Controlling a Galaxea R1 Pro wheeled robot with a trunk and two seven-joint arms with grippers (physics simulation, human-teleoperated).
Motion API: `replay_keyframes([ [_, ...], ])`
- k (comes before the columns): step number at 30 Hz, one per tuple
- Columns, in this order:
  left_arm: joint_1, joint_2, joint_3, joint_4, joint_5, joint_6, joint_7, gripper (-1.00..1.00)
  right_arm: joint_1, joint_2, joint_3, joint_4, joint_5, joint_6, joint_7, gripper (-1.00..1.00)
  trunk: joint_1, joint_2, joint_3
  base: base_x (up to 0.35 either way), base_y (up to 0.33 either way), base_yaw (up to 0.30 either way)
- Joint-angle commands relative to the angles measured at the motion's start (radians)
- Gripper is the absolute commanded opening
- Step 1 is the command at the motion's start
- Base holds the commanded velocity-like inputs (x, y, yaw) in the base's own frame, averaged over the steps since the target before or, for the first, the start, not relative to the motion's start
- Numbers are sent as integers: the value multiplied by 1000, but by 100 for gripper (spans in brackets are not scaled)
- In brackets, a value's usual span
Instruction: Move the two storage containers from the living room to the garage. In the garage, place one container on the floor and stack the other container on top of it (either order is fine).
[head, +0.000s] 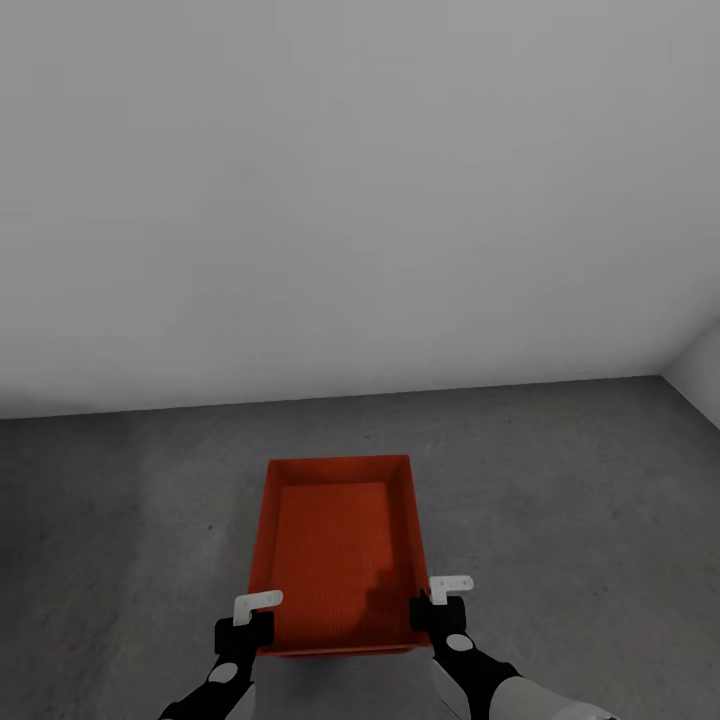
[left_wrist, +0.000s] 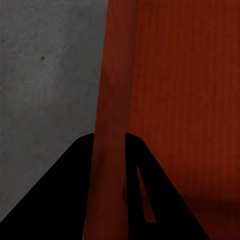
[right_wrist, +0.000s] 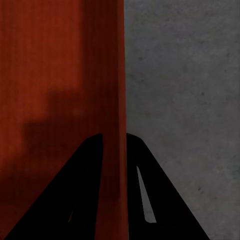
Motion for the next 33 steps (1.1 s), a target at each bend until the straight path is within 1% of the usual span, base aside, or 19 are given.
replay_keyframes([
  [1,-1,-2,30,1,-3,-2,7,-100,0,4,-14,1,-9,-3,2,-100,0,-1,-1,0,0,0],
  [12,-1,-2,32,3,-1,-2,7,-100,0,5,-12,1,-9,-2,1,-100,0,-1,-1,0,0,0],
  [33,-1,-2,30,1,-3,-2,7,-100,0,4,-13,1,-9,-3,1,-100,81,-148,-67,0,0,0],
])
